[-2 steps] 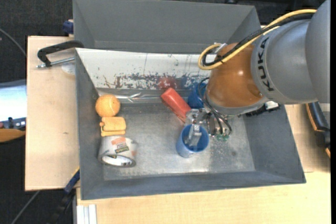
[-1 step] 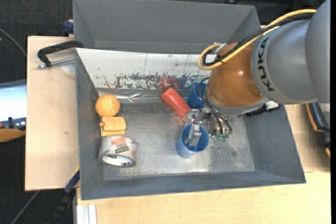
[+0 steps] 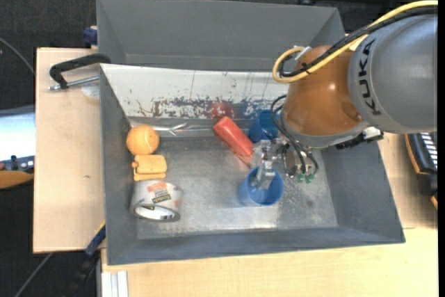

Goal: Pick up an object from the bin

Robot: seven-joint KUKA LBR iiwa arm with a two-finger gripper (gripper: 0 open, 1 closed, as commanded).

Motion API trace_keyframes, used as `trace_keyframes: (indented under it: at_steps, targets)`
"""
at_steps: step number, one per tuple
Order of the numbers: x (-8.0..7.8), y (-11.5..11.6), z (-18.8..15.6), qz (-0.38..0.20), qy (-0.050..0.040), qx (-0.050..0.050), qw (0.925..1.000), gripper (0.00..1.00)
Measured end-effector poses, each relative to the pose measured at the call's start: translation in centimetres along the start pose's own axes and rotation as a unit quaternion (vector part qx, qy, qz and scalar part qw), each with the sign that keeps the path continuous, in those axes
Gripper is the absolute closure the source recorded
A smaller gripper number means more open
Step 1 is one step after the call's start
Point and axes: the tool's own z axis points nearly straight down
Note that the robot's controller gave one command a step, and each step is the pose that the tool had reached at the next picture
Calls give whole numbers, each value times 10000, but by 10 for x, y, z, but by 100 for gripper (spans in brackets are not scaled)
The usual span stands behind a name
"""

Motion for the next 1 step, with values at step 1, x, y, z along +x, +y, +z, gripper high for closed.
trace_keyframes:
  at_steps: [1]
  targets:
    - [7, -6, -45, -97, -46, -8, 9999, 100]
